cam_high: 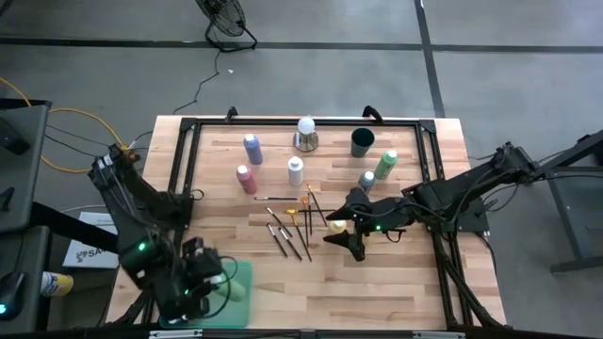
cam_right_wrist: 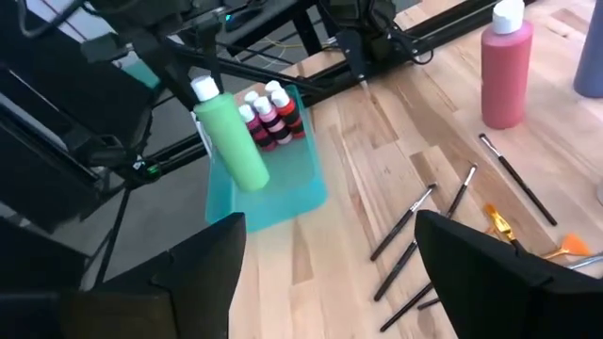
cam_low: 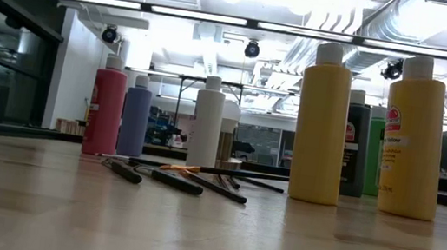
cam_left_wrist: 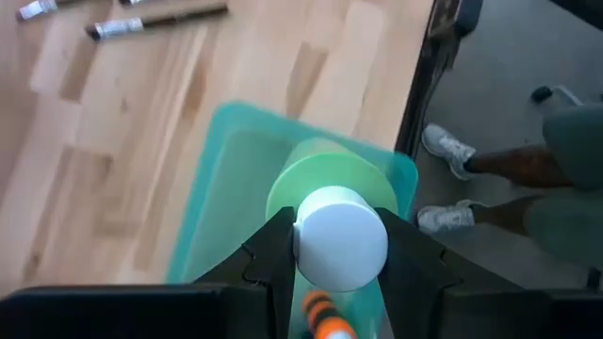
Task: Pick & Place Paint Supplies
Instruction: Put the green paint bottle into the green bin
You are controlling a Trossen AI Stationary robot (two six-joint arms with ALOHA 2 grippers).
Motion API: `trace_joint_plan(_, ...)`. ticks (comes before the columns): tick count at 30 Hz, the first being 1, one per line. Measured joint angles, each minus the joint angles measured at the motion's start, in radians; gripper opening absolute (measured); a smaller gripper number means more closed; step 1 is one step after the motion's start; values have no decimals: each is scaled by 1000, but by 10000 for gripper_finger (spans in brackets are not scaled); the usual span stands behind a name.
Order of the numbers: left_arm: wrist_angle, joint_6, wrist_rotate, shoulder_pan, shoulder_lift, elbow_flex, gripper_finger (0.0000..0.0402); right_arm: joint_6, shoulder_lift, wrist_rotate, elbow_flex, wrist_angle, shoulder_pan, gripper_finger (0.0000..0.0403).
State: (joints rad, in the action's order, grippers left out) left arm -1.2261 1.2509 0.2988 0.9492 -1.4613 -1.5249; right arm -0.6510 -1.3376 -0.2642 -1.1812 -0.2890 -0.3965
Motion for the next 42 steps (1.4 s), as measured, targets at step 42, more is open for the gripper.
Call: trace_joint_plan(42, -91, 239, -179, 186, -207, -2, 112, -34, -4, -55, 1, 0, 0, 302)
